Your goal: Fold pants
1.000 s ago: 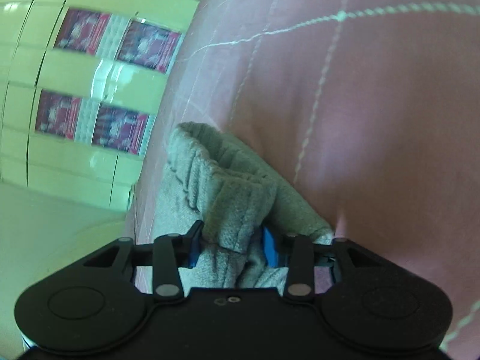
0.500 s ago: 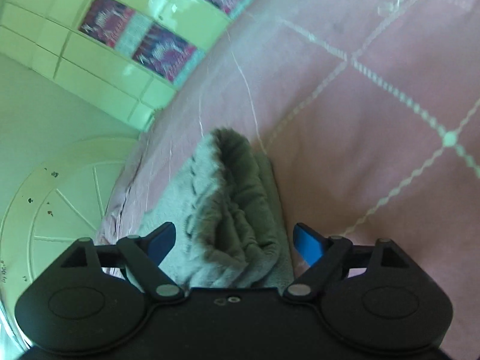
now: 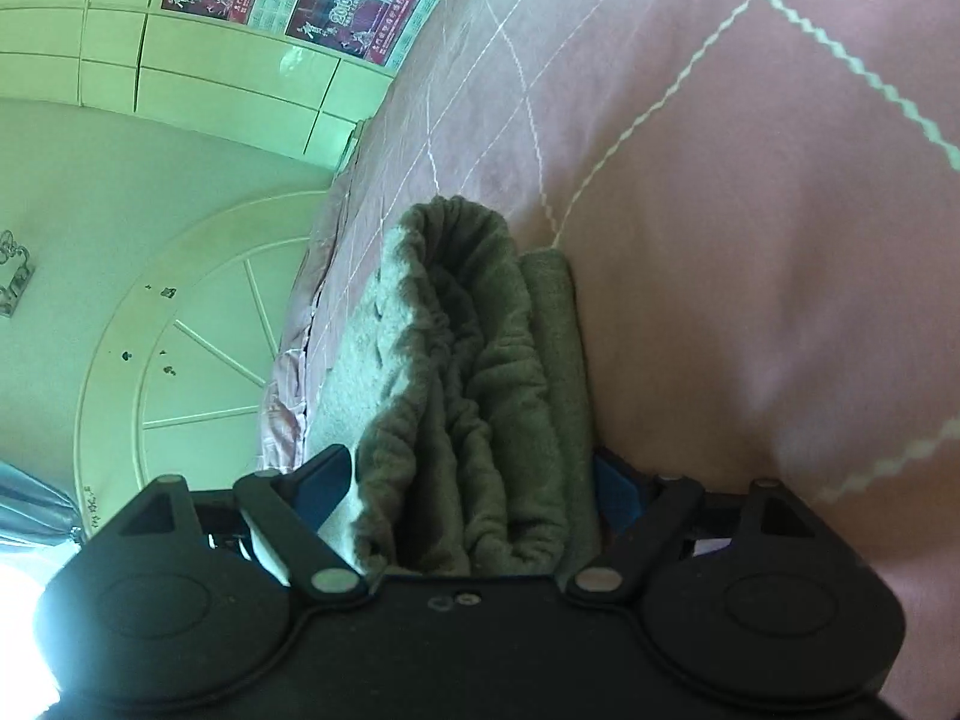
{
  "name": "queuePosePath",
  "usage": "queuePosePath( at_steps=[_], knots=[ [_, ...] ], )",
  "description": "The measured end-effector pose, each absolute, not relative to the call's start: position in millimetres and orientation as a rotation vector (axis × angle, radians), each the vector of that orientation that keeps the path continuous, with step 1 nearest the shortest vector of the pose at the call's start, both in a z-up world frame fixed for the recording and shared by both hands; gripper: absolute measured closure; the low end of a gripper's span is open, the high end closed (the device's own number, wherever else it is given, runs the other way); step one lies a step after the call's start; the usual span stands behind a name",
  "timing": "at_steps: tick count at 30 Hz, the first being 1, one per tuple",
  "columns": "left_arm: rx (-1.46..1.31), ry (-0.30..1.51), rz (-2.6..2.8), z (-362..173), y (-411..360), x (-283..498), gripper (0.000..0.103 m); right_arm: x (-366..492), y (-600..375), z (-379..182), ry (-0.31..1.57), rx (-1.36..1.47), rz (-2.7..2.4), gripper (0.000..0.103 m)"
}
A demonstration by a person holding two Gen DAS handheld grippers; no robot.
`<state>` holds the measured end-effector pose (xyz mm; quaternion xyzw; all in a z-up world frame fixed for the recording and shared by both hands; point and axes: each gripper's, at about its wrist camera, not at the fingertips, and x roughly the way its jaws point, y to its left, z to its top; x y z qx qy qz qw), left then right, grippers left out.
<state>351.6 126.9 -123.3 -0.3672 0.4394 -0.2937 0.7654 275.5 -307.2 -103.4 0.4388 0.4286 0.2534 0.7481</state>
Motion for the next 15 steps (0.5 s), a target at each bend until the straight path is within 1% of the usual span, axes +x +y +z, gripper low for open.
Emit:
queuePosePath(
  at_steps=[1,2,3,4,6,8,9,10,12,15],
  knots=[
    [-0.798,0.955,-0.664,-124,126,355,0.005,277,-310,-104,0.947,0.969,0.564,0.034],
    [-0.797,0.961,-0.667,-125,126,359,0.011,278,-314,-105,0.957,0.976,0.573,0.035],
    [-0.811,0.969,-0.654,-128,128,363,0.029,277,-315,-105,0.965,0.977,0.584,0.036],
    [-0.865,0.982,-0.643,-137,132,369,0.051,277,-315,-105,0.968,0.969,0.594,0.037],
    [-0.907,1.004,-0.626,-150,124,376,0.065,281,-309,-104,0.971,0.957,0.593,0.040],
    [-0.877,0.985,-0.640,-152,105,375,0.065,282,-304,-102,0.973,0.946,0.576,0.043],
    [-0.876,0.971,-0.646,-151,101,375,0.067,281,-303,-101,0.973,0.936,0.574,0.050],
    [-0.882,0.950,-0.650,-152,98,373,0.071,280,-302,-98,0.969,0.923,0.577,0.058],
    [-0.949,0.900,-0.680,-154,102,366,0.076,276,-300,-83,0.941,0.887,0.609,0.064],
    [-1.002,0.808,-0.741,-142,105,362,0.077,281,-293,-54,0.886,0.860,0.665,0.065]
  ],
)
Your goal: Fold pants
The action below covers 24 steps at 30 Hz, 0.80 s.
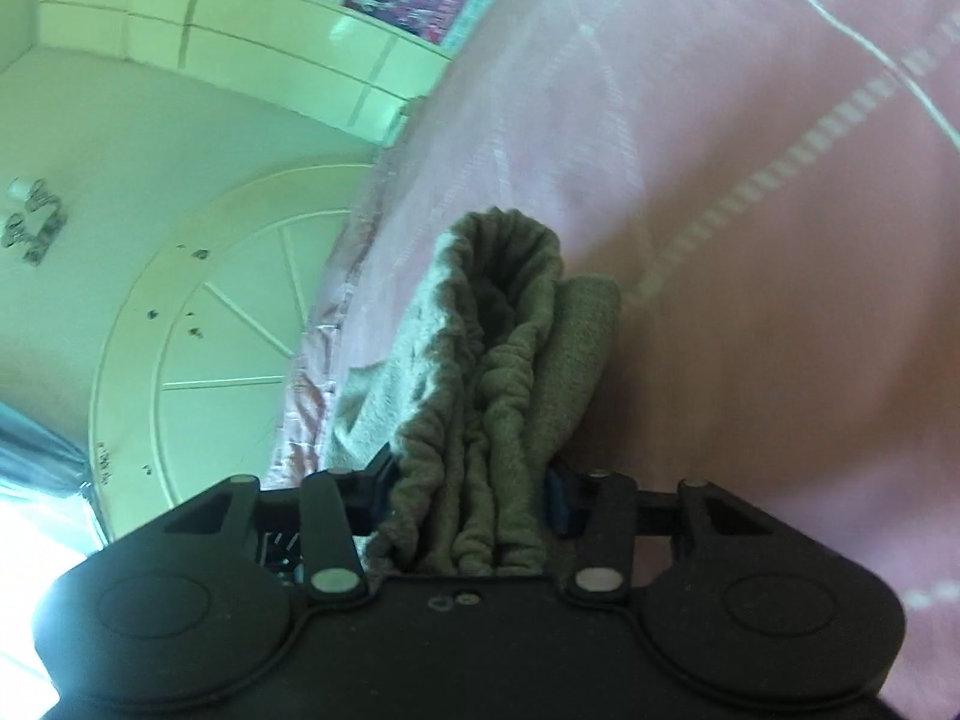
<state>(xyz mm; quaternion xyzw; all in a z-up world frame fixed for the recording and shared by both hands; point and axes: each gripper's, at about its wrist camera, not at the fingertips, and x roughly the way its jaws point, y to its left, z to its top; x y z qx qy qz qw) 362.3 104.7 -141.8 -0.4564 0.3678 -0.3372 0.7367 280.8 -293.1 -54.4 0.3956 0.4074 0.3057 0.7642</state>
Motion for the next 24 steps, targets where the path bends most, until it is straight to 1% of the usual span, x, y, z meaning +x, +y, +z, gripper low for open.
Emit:
queuePosePath(
  at_steps=[5,10,11,12,13,14,15,16,17,18,19,20,21,23,24],
  knots=[
    [-0.999,0.692,-0.694,-109,129,399,0.077,340,-263,-25,0.844,0.843,0.753,0.066],
    [-0.952,0.678,-0.588,-82,172,474,0.077,434,-221,-26,0.843,0.855,0.771,0.065],
    [-0.949,0.683,-0.556,-83,176,489,0.077,449,-215,-29,0.843,0.848,0.754,0.062],
    [-0.951,0.692,-0.503,-89,184,505,0.074,463,-210,-35,0.842,0.831,0.725,0.052],
    [-0.956,0.715,-0.440,-100,188,516,0.055,475,-205,-46,0.849,0.830,0.651,0.024],
    [-0.942,0.769,-0.349,-116,193,526,0.035,483,-204,-62,0.890,0.845,0.516,0.013],
    [-0.948,0.782,-0.310,-134,207,533,0.035,486,-202,-77,0.941,0.856,0.436,0.017],
    [-0.981,0.712,-0.338,-142,210,529,0.035,485,-199,-77,0.894,0.821,0.471,0.014],
    [-0.971,0.659,-0.370,-148,211,525,0.038,483,-197,-77,0.881,0.790,0.499,0.013],
    [-0.914,0.630,-0.379,-151,208,521,0.051,480,-197,-77,0.869,0.769,0.512,0.012],
    [-0.894,0.592,-0.393,-155,207,518,0.053,478,-199,-77,0.858,0.761,0.529,0.013],
    [-0.926,0.554,-0.415,-157,210,515,0.053,475,-202,-77,0.853,0.768,0.542,0.014],
    [-0.984,0.532,-0.424,-157,220,511,0.053,472,-208,-75,0.853,0.786,0.542,0.018],
    [-1.029,0.521,-0.375,-154,222,499,0.051,459,-222,-68,0.823,0.841,0.510,0.012],
    [-0.992,0.504,-0.351,-149,216,484,0.042,448,-230,-64,0.785,0.832,0.511,0.006]
  ],
)
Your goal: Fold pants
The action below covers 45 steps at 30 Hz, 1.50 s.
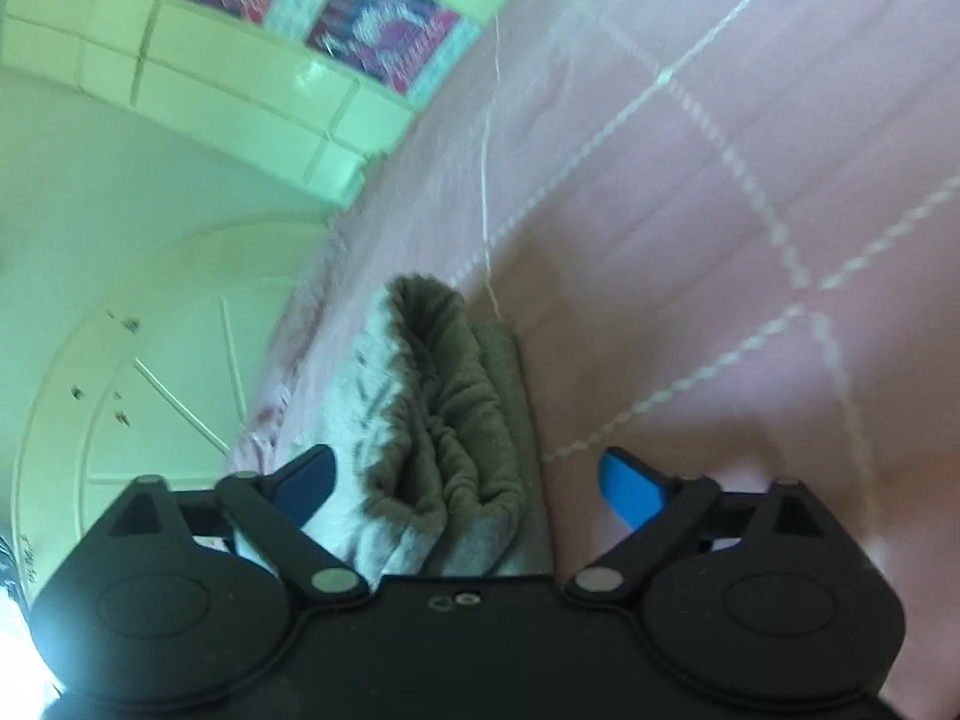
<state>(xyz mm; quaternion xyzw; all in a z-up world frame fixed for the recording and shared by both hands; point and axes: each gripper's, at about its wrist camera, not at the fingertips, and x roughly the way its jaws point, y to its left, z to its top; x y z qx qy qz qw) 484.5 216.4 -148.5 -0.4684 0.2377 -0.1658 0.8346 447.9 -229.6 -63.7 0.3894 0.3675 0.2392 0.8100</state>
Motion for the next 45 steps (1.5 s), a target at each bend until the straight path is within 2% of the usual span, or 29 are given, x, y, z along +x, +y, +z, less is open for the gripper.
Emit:
queuePosePath(
  at_steps=[1,2,3,4,8,9,13,19,23,27,32,38,45],
  knots=[
    [-0.932,0.501,-0.339,-140,218,471,0.031,441,-236,-59,0.761,0.785,0.498,0.006],
    [-0.862,0.506,-0.330,-131,213,458,0.025,428,-241,-55,0.743,0.742,0.491,0.006],
    [-0.767,0.515,-0.292,-118,217,442,0.010,413,-246,-50,0.731,0.677,0.469,0.006],
    [-0.675,0.526,-0.243,-104,218,419,0.000,400,-246,-46,0.721,0.606,0.421,0.006],
    [-0.503,0.546,-0.113,-83,224,344,0.000,328,-238,-37,0.614,0.359,0.260,0.006],
    [-0.468,0.544,-0.084,-85,239,304,0.000,314,-230,-37,0.582,0.309,0.226,0.006],
    [-0.356,0.466,-0.026,-59,203,241,0.000,265,-201,-32,0.540,0.157,0.180,0.006],
    [-0.259,0.425,0.038,-18,145,160,0.000,190,-179,-12,0.598,0.092,0.274,0.006],
    [-0.142,0.424,0.044,1,113,109,0.000,149,-163,8,0.558,0.042,0.307,0.006],
    [-0.155,0.423,0.038,8,98,57,0.000,110,-157,24,0.518,0.067,0.340,0.006],
    [-0.246,0.398,-0.063,8,98,24,0.000,71,-150,29,0.456,0.038,0.345,0.007],
    [-0.193,0.360,-0.033,10,83,-19,0.000,45,-143,23,0.439,0.029,0.354,0.014],
    [-0.178,0.352,-0.019,17,81,-27,0.000,40,-132,23,0.425,0.010,0.373,0.016]
  ],
)
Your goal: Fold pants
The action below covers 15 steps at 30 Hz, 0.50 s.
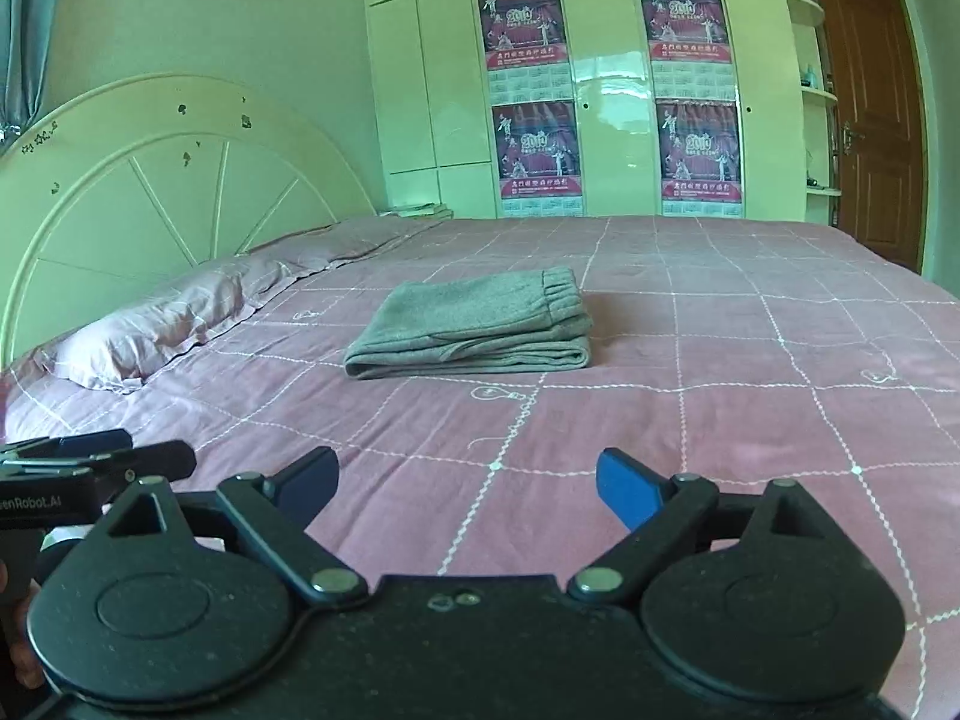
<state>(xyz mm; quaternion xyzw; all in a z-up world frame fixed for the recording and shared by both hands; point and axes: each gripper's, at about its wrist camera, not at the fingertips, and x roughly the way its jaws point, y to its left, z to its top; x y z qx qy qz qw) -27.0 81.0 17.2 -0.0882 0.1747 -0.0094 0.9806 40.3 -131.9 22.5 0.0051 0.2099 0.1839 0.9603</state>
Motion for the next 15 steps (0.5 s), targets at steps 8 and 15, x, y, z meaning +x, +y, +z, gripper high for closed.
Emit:
queuePosePath(
  at_steps=[8,15],
  knots=[
    [-0.155,0.368,-0.015,16.1,77.0,-26.1,0.000,41.5,-131.7,18.6,0.430,0.020,0.365,0.015],
    [-0.159,0.361,-0.015,17.4,76.4,-27.8,0.000,41.2,-130.8,17.0,0.433,0.023,0.366,0.015]
  ],
)
